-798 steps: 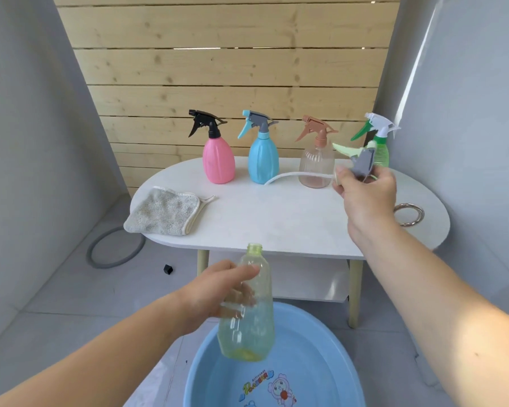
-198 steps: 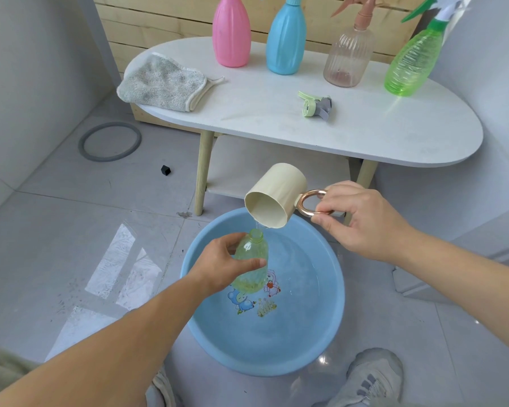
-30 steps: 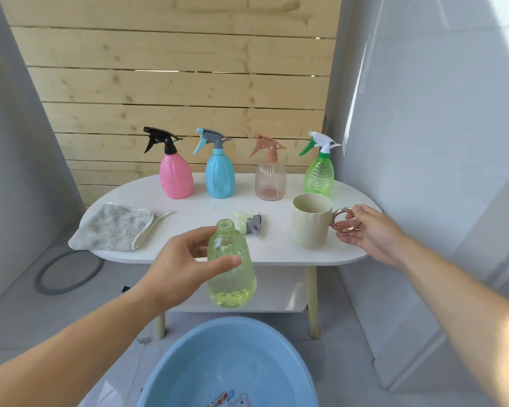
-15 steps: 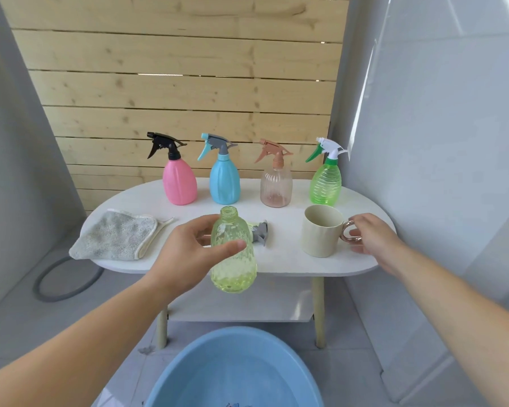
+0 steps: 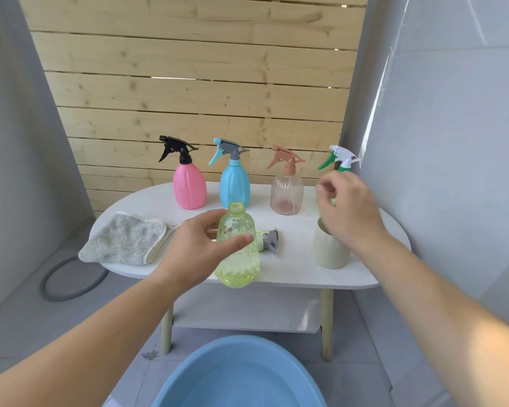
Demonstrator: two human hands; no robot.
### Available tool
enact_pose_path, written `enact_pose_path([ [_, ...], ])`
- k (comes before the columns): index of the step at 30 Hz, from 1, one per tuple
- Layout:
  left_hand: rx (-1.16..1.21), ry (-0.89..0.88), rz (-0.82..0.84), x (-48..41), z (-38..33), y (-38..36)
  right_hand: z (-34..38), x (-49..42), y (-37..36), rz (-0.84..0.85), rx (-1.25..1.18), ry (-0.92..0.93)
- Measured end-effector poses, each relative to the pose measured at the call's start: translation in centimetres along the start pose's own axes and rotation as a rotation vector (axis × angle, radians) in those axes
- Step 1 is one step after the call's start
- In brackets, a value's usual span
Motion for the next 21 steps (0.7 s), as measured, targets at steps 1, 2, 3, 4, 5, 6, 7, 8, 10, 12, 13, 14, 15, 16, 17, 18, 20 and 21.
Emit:
enact_pose_path([
  [1,-0.008,-0.004,-0.005,-0.2,0.1,0.1,1.5,0.1,-1.2,0.08,-0.007,0.038],
  [2,-0.015,-0.01,-0.007,-0.4,0.2,0.2,2.7,0.4,-2.6,0.171,0.0,0.061],
  [3,-0.025,-0.017,-0.009,-0.7,0.4,0.4,3.5,0.6,-4.2,0.261,0.01,0.067],
  [4,-0.037,-0.021,-0.005,-0.8,0.5,0.5,3.6,1.0,-5.9,0.348,0.024,0.046],
  [5,-0.045,-0.023,-0.007,-1.0,0.7,0.7,3.2,1.3,-7.7,0.424,0.033,0.003],
  [6,-0.056,-0.022,-0.012,-1.2,1.1,0.9,2.5,1.6,-9.6,0.487,0.045,-0.059],
  [7,-0.064,-0.021,-0.021,-1.4,1.6,1.3,1.7,1.8,-11.4,0.534,0.054,-0.128],
  [8,-0.068,-0.016,-0.027,-1.6,1.9,1.4,0.8,2.0,-12.7,0.572,0.066,-0.2],
  [10,-0.075,-0.009,-0.041,-1.8,2.4,1.9,-0.2,2.2,-14.8,0.637,0.092,-0.315],
  [12,-0.084,-0.006,-0.042,-2.0,2.7,2.2,-0.5,2.4,-16.0,0.694,0.177,-0.348],
  [13,-0.084,-0.01,-0.042,-2.1,2.8,2.3,-0.5,2.4,-16.3,0.701,0.209,-0.353],
  [14,-0.081,-0.008,-0.044,-2.1,2.8,2.4,-0.5,2.4,-16.4,0.693,0.205,-0.371],
  [15,-0.076,-0.002,-0.045,-2.2,2.9,2.4,-0.5,2.3,-16.6,0.681,0.174,-0.391],
  [16,-0.073,0.005,-0.047,-2.3,3.0,2.4,-0.3,2.2,-16.7,0.671,0.132,-0.406],
  [17,-0.073,0.012,-0.049,-2.3,3.2,2.3,-0.2,2.2,-16.8,0.663,0.09,-0.415],
  [18,-0.07,0.018,-0.052,-2.3,3.1,2.3,-0.2,2.2,-17.0,0.662,0.062,-0.419],
  [20,-0.058,0.025,-0.054,-2.2,3.0,2.1,-0.1,2.4,-16.9,0.662,0.041,-0.439],
  [21,-0.048,0.028,-0.049,-2.2,2.9,2.0,-0.2,2.5,-16.9,0.666,0.057,-0.437],
])
Point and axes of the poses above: each hand's wrist, its own x-axis away from the middle knuckle, its own y-axis out of the back of the hand, z = x × y, the point moved 6 cm from there along -x, towards the middle knuckle, and after that the axes turned 10 degrees about -y, right-handed, at the moved point
